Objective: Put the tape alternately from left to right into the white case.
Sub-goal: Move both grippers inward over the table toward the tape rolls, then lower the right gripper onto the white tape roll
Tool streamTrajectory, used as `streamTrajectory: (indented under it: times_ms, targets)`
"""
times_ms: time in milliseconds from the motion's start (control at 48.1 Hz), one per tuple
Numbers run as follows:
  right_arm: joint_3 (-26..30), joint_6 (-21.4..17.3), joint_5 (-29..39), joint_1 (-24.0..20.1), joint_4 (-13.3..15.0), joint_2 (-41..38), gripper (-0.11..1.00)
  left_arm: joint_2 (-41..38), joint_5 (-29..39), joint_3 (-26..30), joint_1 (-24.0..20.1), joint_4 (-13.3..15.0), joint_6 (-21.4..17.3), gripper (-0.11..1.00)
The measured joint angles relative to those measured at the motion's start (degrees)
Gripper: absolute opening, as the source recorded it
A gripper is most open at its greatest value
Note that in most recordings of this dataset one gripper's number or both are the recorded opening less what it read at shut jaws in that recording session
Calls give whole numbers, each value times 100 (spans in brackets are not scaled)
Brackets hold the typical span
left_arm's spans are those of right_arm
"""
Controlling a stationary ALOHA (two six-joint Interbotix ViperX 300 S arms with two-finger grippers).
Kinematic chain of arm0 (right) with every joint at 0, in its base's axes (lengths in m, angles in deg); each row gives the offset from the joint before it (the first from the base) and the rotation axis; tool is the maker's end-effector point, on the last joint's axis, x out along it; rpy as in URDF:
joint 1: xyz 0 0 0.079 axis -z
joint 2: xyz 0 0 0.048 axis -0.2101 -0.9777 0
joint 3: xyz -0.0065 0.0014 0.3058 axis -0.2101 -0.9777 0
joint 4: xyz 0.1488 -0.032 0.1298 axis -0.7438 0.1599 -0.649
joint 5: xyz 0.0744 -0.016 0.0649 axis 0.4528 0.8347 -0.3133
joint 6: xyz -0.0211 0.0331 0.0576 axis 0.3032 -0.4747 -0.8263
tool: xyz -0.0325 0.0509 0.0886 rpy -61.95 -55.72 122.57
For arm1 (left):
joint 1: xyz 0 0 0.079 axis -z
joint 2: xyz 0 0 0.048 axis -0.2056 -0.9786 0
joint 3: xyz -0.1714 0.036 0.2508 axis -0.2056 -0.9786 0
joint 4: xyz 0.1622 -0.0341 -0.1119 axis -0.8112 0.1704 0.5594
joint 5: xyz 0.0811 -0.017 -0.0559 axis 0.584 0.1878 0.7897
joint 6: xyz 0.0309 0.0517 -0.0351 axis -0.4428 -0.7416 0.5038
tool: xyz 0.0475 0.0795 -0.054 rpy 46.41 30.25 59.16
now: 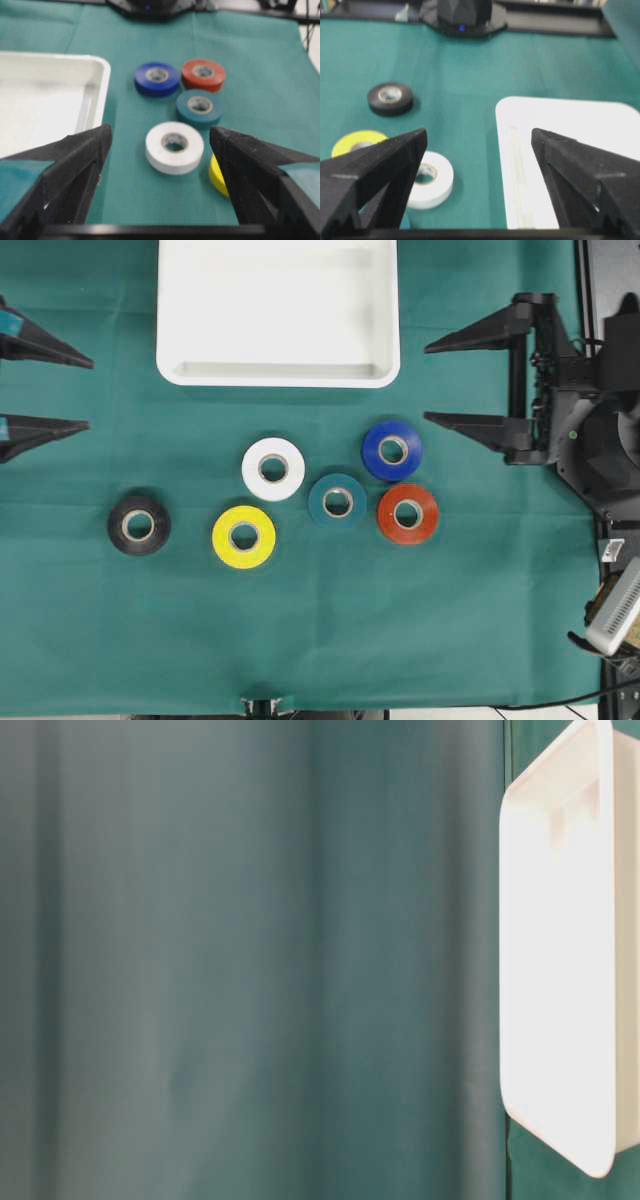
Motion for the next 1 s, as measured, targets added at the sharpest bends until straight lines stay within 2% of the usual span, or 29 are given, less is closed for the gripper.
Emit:
streamTrajectory:
  times_ms: [520,998]
  targets:
    - [475,-9,299,9,0,-1178,81,-1415,563,598,0,0,0,92]
    - [923,-9,369,-114,0,-2241,81,-2294,615,967,0,0,9,92]
